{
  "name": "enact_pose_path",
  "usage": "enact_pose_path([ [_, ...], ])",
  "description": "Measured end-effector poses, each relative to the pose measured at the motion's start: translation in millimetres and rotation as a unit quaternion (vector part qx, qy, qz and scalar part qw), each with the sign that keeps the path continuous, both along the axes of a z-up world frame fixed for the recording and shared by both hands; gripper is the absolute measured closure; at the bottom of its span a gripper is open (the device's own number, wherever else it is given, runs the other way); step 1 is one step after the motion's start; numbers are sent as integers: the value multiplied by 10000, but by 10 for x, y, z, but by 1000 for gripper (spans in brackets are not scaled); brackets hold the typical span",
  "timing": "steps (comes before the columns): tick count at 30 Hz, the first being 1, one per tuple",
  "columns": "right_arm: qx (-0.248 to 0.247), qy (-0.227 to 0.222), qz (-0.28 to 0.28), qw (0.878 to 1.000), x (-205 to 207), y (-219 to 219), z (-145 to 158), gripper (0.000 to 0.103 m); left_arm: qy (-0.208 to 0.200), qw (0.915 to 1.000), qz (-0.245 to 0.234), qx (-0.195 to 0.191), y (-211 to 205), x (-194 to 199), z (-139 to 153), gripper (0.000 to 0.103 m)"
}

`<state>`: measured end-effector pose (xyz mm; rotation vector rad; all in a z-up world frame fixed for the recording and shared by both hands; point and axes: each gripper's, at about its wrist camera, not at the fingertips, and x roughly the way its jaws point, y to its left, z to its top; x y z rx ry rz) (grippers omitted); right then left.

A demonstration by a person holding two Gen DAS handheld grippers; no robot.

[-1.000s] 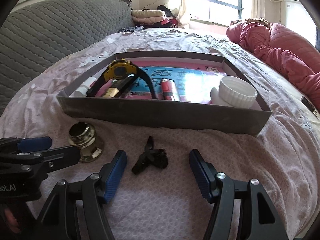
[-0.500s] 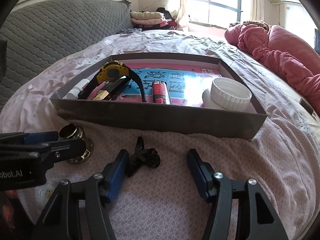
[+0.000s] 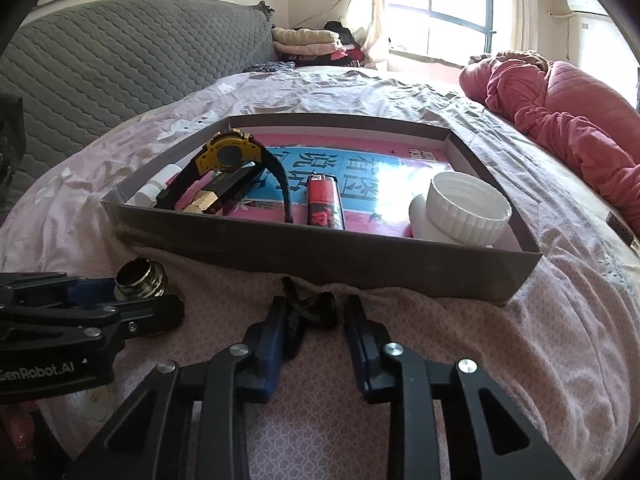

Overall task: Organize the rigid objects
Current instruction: 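Lift the silver ring with the left tool while the right tool lifts the black clip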

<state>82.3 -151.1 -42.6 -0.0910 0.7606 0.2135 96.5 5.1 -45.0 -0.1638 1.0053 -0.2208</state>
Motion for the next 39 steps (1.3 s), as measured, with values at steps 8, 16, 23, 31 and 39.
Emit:
enact_pose_path([
  [8,434,106,-2,9990,18,-111,31,79,-46,9999,44,-121,33,-15,24,59],
  [16,644,46,81,9979,-37,-150,134,79,-105,9997,104,-209,95,-83,123,59],
  [23,793,-39,99,9968,-111,-207,226,79,-258,9993,112,-243,118,-128,279,59],
  [31,822,-221,151,9963,-179,-225,346,79,-396,9990,92,-189,91,-218,418,59],
  [39,846,-396,149,9955,-220,-259,460,79,-568,9983,60,-142,53,-219,573,59],
])
